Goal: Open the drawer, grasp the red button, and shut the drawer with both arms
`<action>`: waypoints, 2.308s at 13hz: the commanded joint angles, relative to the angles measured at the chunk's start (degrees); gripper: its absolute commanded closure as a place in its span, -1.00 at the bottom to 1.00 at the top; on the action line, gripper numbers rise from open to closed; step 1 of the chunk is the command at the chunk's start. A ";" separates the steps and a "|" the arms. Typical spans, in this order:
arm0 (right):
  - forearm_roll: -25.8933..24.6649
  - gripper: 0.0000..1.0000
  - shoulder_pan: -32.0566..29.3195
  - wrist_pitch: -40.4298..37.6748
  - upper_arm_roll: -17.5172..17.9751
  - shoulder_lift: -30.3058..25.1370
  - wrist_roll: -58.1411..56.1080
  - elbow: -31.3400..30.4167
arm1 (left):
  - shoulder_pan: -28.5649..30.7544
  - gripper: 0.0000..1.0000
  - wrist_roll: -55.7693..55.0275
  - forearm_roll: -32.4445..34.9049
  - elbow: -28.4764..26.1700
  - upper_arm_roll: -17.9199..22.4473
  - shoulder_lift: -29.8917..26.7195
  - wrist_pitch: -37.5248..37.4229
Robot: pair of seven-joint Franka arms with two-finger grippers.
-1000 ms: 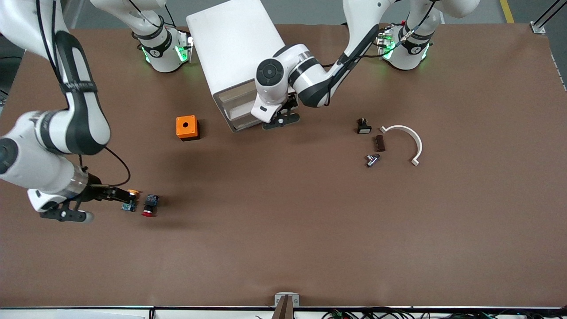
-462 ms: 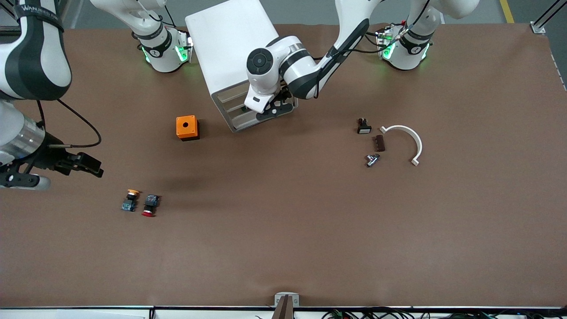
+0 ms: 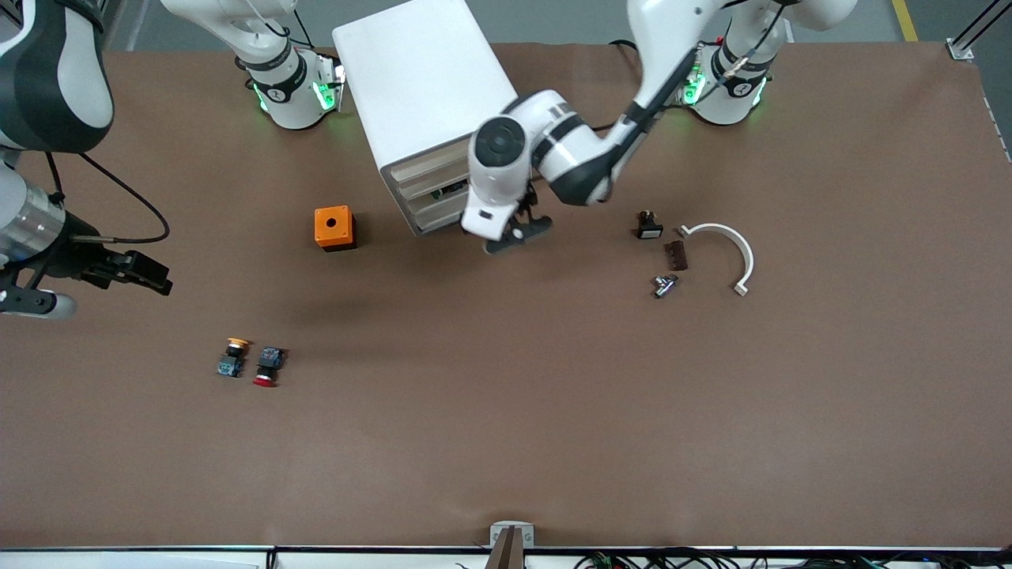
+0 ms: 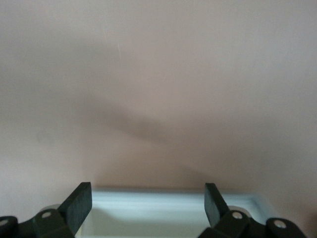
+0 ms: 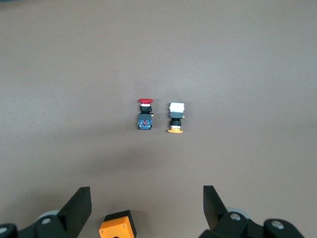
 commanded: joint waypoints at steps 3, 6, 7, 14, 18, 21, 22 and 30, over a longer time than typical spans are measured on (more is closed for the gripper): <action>-1.07 -1.00 -0.94 -7.20 0.86 -8.91 3.41 -0.54 | 11.30 -0.99 0.23 4.22 -0.21 -0.52 -9.18 -8.47; -1.07 -1.00 -0.76 -10.37 1.03 -12.35 4.21 -0.81 | 17.89 -0.99 10.20 4.22 3.29 -0.61 -11.91 -11.81; -1.16 -0.99 -0.76 -10.73 1.03 -12.79 4.21 -0.81 | 20.09 -0.99 15.21 4.22 5.04 -0.61 -12.00 -13.92; -1.60 -0.99 -0.85 -10.90 1.12 -13.32 4.30 -0.37 | 35.55 -0.99 46.06 4.31 11.13 -1.22 -17.62 -25.97; -1.60 -0.99 -0.93 -11.70 1.03 -13.32 7.37 0.77 | 35.24 -0.99 59.19 4.22 10.43 4.28 -22.89 -29.48; -1.69 -0.99 -0.94 -11.43 1.03 -13.15 7.20 1.30 | 31.89 -0.99 65.69 3.44 8.24 11.41 -26.93 -32.66; -1.69 -0.99 -0.85 -11.61 1.03 -13.15 7.29 1.39 | 31.80 -0.99 67.54 3.35 6.14 12.56 -29.12 -32.66; -1.60 -0.99 -1.02 -12.05 0.86 -13.32 7.29 1.48 | 32.59 -1.00 68.79 3.17 -3.64 12.83 -38.28 -32.93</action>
